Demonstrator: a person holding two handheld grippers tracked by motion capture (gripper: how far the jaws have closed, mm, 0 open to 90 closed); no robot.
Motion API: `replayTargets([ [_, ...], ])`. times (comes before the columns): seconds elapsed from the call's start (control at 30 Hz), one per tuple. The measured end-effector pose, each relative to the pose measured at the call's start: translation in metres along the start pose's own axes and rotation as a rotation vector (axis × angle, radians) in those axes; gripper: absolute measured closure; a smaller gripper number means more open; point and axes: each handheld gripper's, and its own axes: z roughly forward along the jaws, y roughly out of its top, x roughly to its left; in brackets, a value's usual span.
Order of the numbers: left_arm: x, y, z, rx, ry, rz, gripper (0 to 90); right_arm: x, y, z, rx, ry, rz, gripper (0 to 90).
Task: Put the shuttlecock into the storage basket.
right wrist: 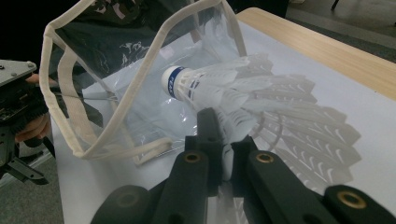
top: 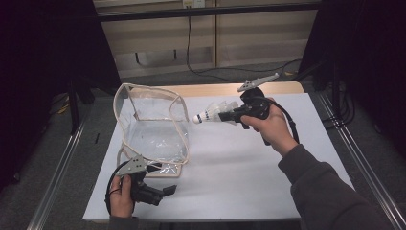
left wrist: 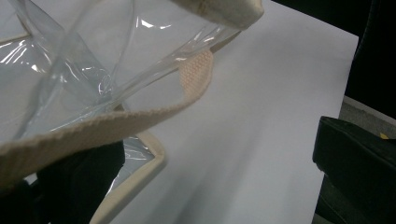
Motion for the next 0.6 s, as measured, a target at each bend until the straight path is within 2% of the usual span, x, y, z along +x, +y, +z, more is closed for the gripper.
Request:
replayTargets([
  [0.6,0.002,0.001,0.0,-0.014,-0.004,-0.001,2.6,0.013,0.025,0.01,0.001,0.005,-0.02,88.4],
])
